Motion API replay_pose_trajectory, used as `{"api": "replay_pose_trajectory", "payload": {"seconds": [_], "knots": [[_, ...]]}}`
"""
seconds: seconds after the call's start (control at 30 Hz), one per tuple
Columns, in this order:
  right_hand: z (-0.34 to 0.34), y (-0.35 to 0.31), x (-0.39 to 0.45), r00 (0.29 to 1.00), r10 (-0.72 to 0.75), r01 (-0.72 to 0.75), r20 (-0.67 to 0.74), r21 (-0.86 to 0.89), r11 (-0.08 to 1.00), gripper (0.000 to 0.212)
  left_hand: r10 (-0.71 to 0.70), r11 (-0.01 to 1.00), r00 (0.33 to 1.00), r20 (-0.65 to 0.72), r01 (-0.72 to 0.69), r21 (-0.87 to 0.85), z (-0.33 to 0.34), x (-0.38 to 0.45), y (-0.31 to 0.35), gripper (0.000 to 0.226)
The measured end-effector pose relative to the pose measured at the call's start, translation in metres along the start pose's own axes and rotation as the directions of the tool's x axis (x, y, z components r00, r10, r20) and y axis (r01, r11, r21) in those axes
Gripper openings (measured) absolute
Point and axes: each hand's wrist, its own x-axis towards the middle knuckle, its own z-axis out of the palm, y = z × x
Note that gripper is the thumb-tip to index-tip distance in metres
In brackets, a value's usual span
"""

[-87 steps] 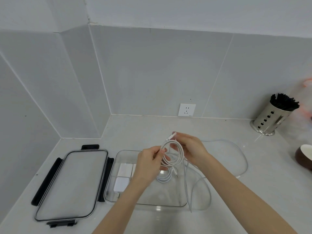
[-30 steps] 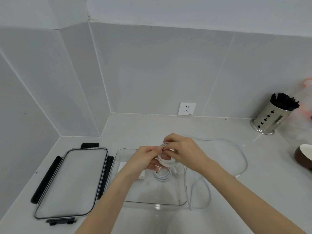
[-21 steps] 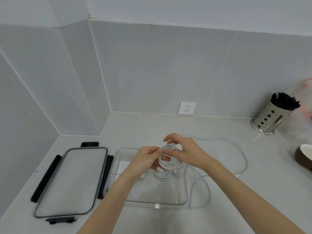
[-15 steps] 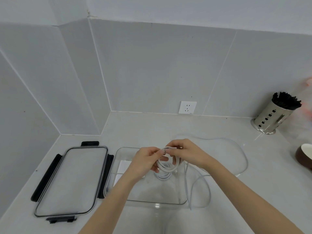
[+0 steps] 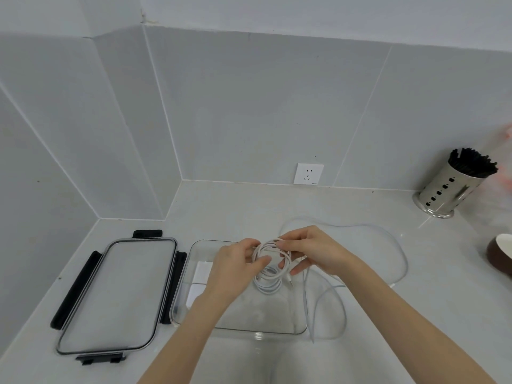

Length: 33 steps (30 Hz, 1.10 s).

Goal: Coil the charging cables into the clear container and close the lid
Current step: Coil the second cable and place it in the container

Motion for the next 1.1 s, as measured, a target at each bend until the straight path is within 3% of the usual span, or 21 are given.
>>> {"api": "replay_pose_trajectory", "payload": {"seconds": [0.17, 0.33, 0.5, 0.63, 0.7, 0.83, 1.1], "knots": [[0.006, 0.019, 0.005, 0.999, 0.046, -0.045, -0.022, 0.053, 0.998, 0.013, -0.121, 0.97, 0.99, 0.075, 0.134, -0.202, -0.008, -0.006, -0.008, 0.025], [0.027, 0.034, 0.018, 0.996, 0.082, -0.081, -0.019, 0.032, 0.996, 0.017, -0.265, 0.93, 0.955, 0.134, 0.29, -0.224, -0.017, -0.014, -0.032, 0.008], [0.048, 0.024, 0.028, 0.997, 0.081, -0.081, -0.005, -0.087, 0.993, 0.014, -0.279, 0.916, 0.95, 0.142, 0.308, -0.258, -0.029, -0.018, -0.048, 0.012], [0.07, 0.036, 0.044, 0.99, 0.111, -0.136, -0.091, -0.355, 0.925, 0.005, -0.294, 0.954, 0.953, 0.068, 0.297, -0.037, -0.037, -0.013, -0.062, 0.007], [0.079, 0.051, 0.052, 0.987, 0.138, -0.16, -0.082, -0.465, 0.871, 0.014, -0.275, 0.952, 0.96, 0.056, 0.263, 0.159, -0.037, -0.01, -0.067, 0.009], [0.094, 0.076, 0.059, 0.978, 0.2, -0.196, -0.056, -0.561, 0.804, 0.024, -0.266, 0.823, 0.958, 0.108, 0.167, 0.543, -0.029, -0.006, -0.074, 0.02], [0.101, 0.09, 0.065, 0.971, 0.232, -0.227, -0.06, -0.54, 0.811, 0.015, -0.275, 0.681, 0.943, 0.186, 0.055, 0.73, -0.015, 0.004, -0.085, 0.024]]}}
